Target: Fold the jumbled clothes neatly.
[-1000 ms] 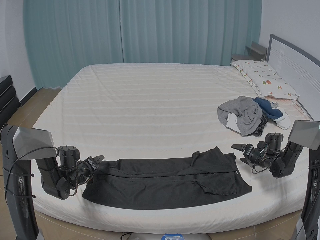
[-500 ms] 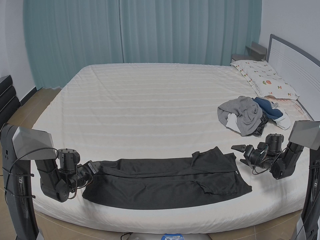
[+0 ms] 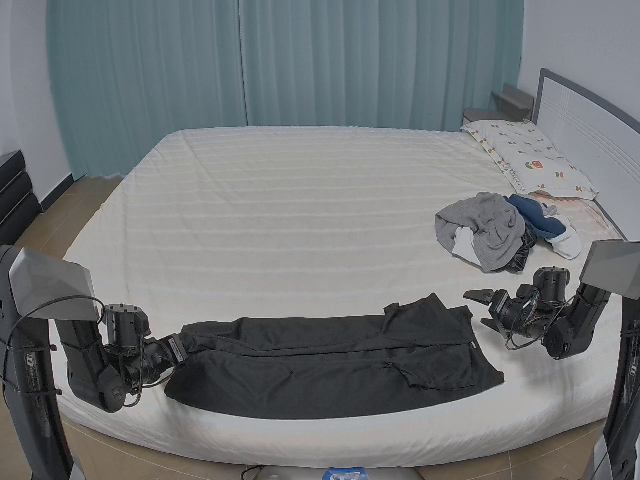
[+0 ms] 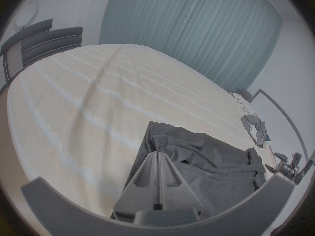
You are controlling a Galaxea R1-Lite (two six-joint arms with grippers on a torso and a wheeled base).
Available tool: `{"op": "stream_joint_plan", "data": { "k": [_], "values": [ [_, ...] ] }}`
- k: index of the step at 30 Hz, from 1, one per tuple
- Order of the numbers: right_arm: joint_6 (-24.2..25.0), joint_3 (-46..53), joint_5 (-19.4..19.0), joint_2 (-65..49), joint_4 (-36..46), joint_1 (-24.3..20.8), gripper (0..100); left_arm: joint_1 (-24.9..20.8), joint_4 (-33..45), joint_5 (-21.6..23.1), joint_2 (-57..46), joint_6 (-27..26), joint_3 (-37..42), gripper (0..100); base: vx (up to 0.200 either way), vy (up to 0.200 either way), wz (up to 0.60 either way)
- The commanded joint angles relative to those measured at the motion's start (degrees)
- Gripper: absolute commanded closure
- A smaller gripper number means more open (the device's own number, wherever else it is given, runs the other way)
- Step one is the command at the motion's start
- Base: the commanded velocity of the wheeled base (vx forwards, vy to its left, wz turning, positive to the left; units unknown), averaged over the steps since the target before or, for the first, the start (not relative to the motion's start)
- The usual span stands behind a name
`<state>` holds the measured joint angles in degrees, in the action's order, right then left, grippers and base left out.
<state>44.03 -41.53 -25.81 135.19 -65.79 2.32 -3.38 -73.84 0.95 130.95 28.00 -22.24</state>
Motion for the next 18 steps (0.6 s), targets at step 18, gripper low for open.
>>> {"op": "stream_joint_plan", "data": {
  "k": [18],
  "values": [
    [-0.1,1.0,0.1,-0.5,0.1,0.0,0,2.9,-3.6,0.9,3.4,-9.5,4.7,100,0.0,0.0,0.0]
  ]
}}
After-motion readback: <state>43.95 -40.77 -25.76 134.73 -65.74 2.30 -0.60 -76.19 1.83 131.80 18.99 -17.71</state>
